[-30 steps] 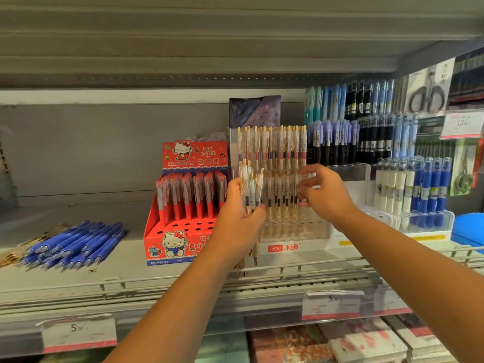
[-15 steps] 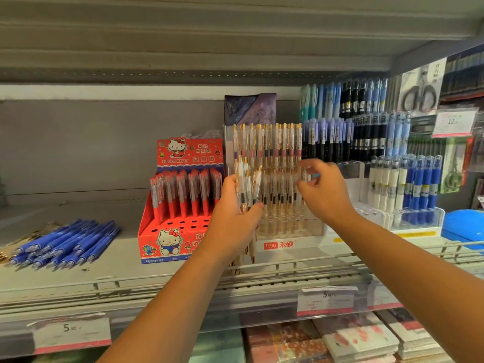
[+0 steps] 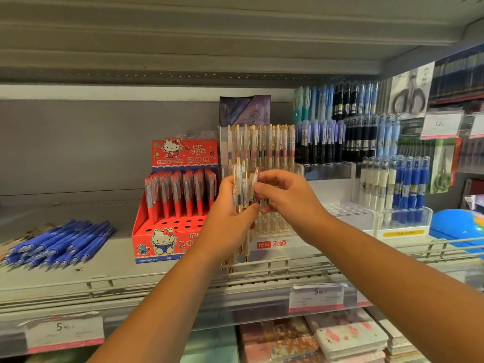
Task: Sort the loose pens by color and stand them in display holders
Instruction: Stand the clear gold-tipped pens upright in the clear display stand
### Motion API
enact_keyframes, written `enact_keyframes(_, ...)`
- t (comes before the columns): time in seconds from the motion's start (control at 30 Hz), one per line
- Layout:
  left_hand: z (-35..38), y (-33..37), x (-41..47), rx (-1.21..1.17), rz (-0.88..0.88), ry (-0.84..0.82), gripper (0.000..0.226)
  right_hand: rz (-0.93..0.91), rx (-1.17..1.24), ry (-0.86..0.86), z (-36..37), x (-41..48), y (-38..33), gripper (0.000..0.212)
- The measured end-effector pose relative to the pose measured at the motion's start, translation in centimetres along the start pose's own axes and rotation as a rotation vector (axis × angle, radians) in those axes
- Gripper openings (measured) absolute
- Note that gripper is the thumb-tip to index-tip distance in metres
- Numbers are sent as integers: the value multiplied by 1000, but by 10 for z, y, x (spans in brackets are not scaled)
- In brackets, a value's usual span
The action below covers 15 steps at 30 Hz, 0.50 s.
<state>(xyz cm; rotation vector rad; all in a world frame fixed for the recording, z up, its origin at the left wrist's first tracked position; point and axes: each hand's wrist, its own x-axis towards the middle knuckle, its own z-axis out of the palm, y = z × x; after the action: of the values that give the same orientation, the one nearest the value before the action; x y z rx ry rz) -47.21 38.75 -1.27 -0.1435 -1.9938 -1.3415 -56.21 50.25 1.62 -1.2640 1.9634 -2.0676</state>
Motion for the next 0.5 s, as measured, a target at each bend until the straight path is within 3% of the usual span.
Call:
enact_keyframes(0.1, 0, 0, 0, -19, -21, -27, 41, -10, -15, 5, 0, -3, 1, 22)
enact_keyframes(0.5, 1, 1, 0, -64, -17, -32, 40, -18, 83, 62, -16, -1, 7, 13)
